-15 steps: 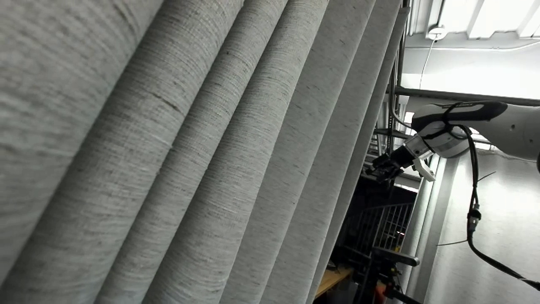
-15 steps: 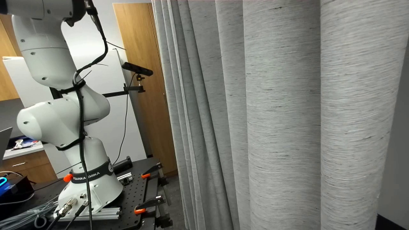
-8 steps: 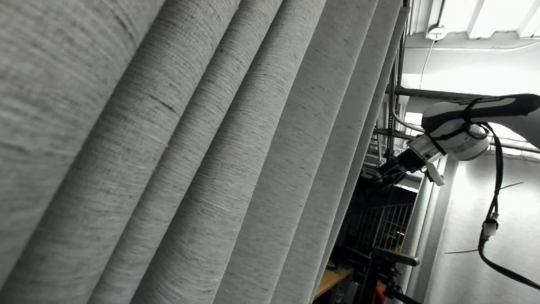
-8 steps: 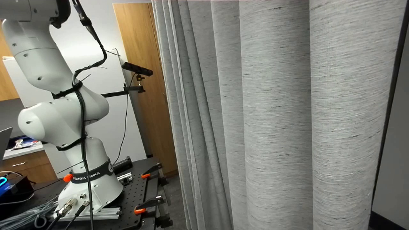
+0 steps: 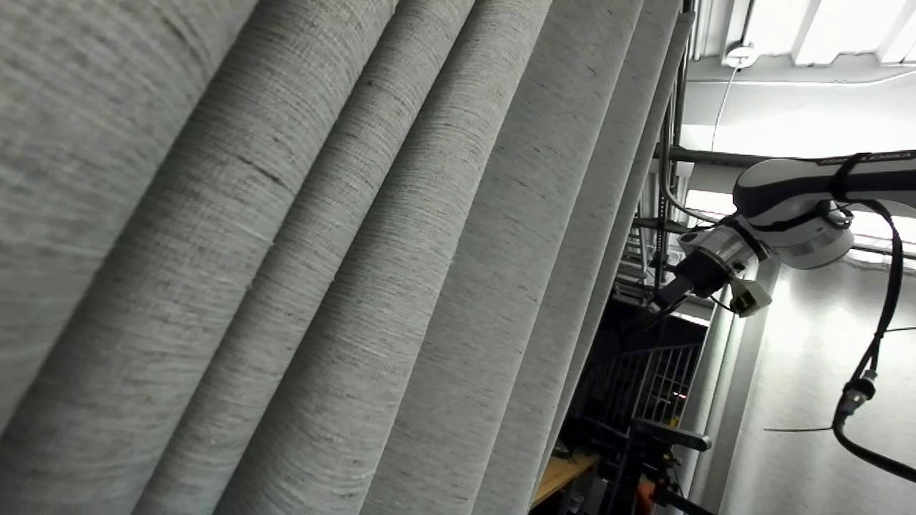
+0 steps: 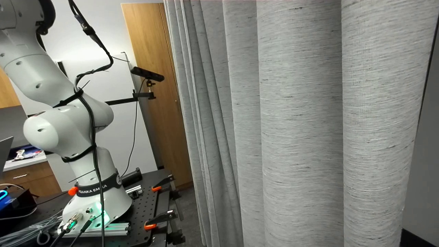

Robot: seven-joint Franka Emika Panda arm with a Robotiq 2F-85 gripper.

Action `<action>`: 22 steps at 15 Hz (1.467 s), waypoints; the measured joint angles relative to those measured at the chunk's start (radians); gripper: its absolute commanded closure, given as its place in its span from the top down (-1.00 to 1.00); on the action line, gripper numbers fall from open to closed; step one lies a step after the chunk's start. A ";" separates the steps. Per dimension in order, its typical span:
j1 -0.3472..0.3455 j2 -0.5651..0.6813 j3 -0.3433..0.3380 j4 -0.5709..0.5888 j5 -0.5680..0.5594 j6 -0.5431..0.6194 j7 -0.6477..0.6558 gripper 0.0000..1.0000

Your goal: Slide the curtain to the right

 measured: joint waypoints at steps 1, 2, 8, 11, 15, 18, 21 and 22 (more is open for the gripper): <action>0.023 -0.018 0.001 -0.017 -0.010 -0.023 -0.019 1.00; 0.046 -0.034 0.002 -0.033 -0.016 -0.044 -0.038 1.00; 0.166 -0.095 0.023 -0.168 0.004 -0.008 -0.094 1.00; 0.198 -0.105 0.042 -0.249 0.035 0.086 -0.089 1.00; 0.225 -0.120 0.062 -0.339 0.071 0.219 -0.085 1.00; 0.244 -0.149 0.070 -0.396 0.092 0.317 -0.083 1.00; 0.257 -0.182 0.070 -0.436 0.094 0.351 -0.080 1.00; 0.258 -0.192 0.070 -0.446 0.091 0.349 -0.080 1.00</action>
